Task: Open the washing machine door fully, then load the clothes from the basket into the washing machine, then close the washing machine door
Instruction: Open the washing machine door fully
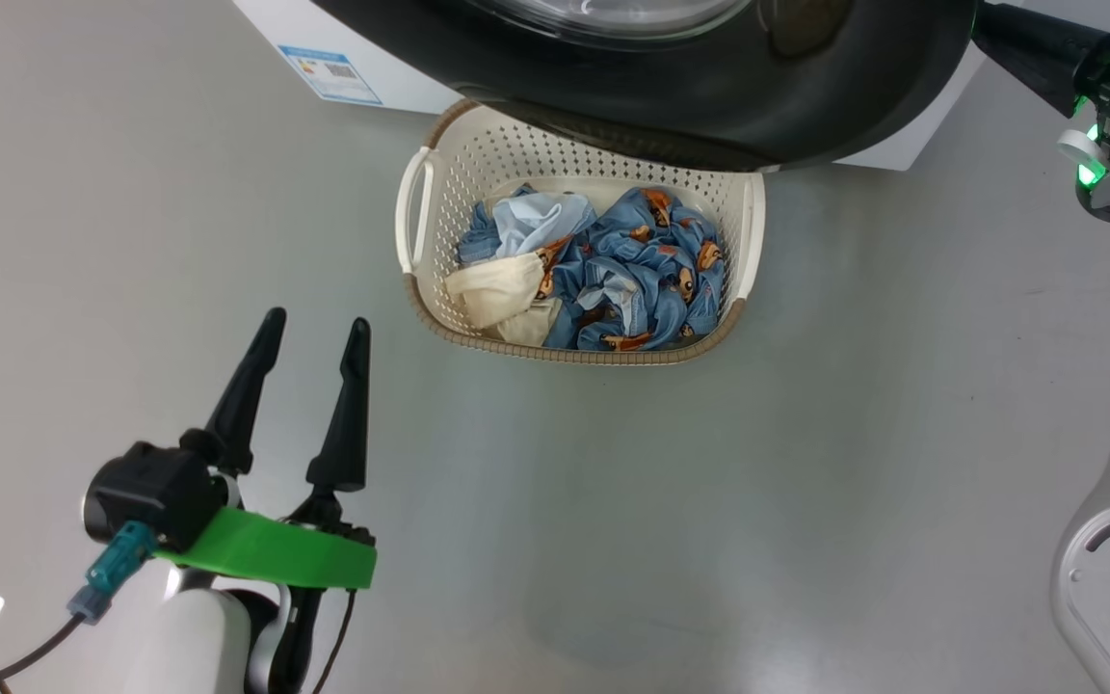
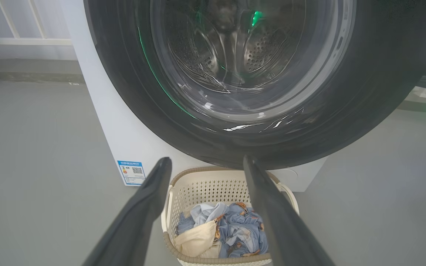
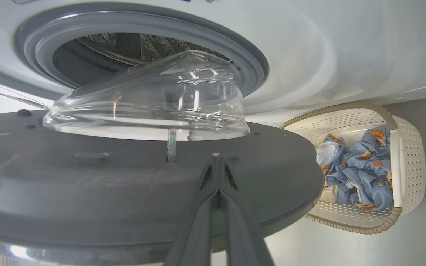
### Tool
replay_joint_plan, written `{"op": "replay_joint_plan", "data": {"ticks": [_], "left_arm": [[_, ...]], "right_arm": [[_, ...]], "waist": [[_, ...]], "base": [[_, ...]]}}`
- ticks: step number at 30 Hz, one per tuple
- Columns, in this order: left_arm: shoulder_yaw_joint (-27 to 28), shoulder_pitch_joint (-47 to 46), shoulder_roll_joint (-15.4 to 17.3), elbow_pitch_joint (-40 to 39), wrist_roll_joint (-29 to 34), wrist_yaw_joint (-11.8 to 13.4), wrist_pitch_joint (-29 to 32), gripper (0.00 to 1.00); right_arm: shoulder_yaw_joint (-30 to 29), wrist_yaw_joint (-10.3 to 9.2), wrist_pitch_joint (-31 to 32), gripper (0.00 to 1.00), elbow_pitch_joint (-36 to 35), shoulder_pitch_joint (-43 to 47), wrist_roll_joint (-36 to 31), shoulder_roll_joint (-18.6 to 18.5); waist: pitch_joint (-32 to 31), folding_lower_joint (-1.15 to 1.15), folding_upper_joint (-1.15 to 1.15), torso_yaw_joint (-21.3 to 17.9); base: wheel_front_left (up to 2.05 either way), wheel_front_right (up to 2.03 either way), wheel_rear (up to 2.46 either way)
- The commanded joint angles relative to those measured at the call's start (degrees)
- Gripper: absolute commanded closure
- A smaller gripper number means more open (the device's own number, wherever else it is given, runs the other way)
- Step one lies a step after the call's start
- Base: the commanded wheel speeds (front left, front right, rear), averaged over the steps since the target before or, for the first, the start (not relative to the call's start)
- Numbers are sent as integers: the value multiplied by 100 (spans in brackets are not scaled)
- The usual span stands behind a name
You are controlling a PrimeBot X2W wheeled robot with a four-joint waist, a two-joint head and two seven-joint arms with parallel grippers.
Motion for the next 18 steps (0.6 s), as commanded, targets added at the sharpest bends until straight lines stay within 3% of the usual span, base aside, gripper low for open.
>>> {"op": "replay_joint_plan", "data": {"ticks": [1, 9, 18], "left_arm": [[192, 53, 152, -154, 37, -9, -36, 0], [177, 72, 152, -157, 40, -9, -36, 0], [166, 93, 152, -182, 75, -9, -36, 0]], "right_arm": [[143, 10, 62, 100, -71, -194, -38, 112], [216, 10, 505, 100, 133, -134, 24, 112], [440, 10, 1482, 100, 292, 154, 275, 112]], "waist": [[12, 0, 0, 14], [-53, 0, 0, 30], [-199, 0, 0, 31]], "base": [[0, 0, 0], [0, 0, 0], [0, 0, 0]]}}
